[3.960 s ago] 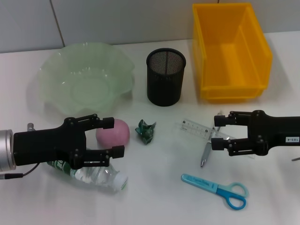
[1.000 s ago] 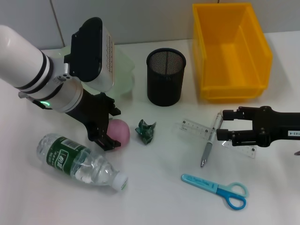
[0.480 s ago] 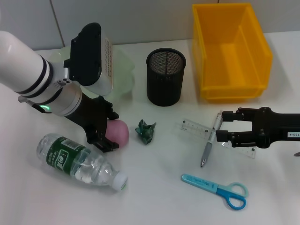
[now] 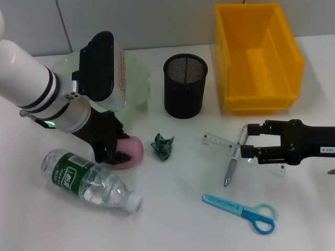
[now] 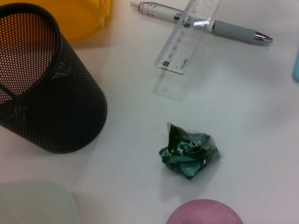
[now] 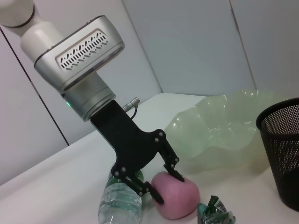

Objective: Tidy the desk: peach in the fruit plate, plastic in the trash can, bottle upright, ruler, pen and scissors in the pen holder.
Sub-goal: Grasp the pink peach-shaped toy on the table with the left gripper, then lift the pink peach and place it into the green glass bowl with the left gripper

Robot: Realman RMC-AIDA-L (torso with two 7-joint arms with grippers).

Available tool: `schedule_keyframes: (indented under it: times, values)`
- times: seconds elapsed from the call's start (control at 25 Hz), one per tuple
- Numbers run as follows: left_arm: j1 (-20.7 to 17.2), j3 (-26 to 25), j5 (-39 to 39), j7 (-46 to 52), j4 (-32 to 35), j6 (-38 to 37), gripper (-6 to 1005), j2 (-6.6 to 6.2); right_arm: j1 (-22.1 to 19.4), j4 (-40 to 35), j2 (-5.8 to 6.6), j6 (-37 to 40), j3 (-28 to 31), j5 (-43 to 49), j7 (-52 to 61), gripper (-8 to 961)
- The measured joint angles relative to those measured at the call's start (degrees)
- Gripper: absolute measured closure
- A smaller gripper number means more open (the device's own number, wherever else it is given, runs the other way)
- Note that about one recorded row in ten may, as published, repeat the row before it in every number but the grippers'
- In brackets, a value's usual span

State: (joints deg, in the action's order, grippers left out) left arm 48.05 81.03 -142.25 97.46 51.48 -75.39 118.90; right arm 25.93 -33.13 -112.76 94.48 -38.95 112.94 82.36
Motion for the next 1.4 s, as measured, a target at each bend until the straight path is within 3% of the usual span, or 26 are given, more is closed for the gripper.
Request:
schedule_keyframes:
  times: [0.2, 0.6, 1.0, 1.16, 1.2, 1.24, 1.28, 1.4]
  values:
    - [-0.2, 0.0, 0.0, 0.0, 0.0, 0.1, 567, 0.02, 0.1, 0.0, -0.04, 0.0, 0.1, 0.0, 0.0, 148]
    - [-1.2, -1.2, 1.6, -0.4, 0.4, 0.1, 633, -0.10, 0.2, 0.0, -0.11, -0.1, 0.1, 0.0, 0.0, 148]
    - [-1.2, -17.0, 8.6, -0.6, 0.8, -6.4, 675, -0.57, 0.5, 0.1, -0.09, -0.1, 0.2, -0.1, 0.0, 149]
    - [-1.1, -19.2, 9.6, -0.6, 0.7, -7.3, 710, -0.58, 0.8, 0.4, 0.00, -0.1, 0.2, -0.4, 0.0, 149]
    - [-1.4, -24.6, 12.9, -0.4, 0.4, -8.6, 718, -0.67, 1.0, 0.4, 0.00, -0.1, 0.2, -0.4, 0.0, 149]
    - [-1.4, -24.6, 12.9, -0.4, 0.4, -8.6, 738, -0.67, 1.0, 0.4, 0.00, -0.1, 0.2, -0.4, 0.0, 149]
    - [-1.5, -30.6, 15.7, -0.2, -0.9, -9.5, 758, -0.75, 1.1, 0.4, -0.02, -0.1, 0.2, -0.4, 0.0, 149]
    - [-1.8, -36.3, 18.2, -0.1, -2.5, -8.6, 778, -0.76, 1.3, 0.5, -0.13, -0.1, 0.2, -0.5, 0.0, 149]
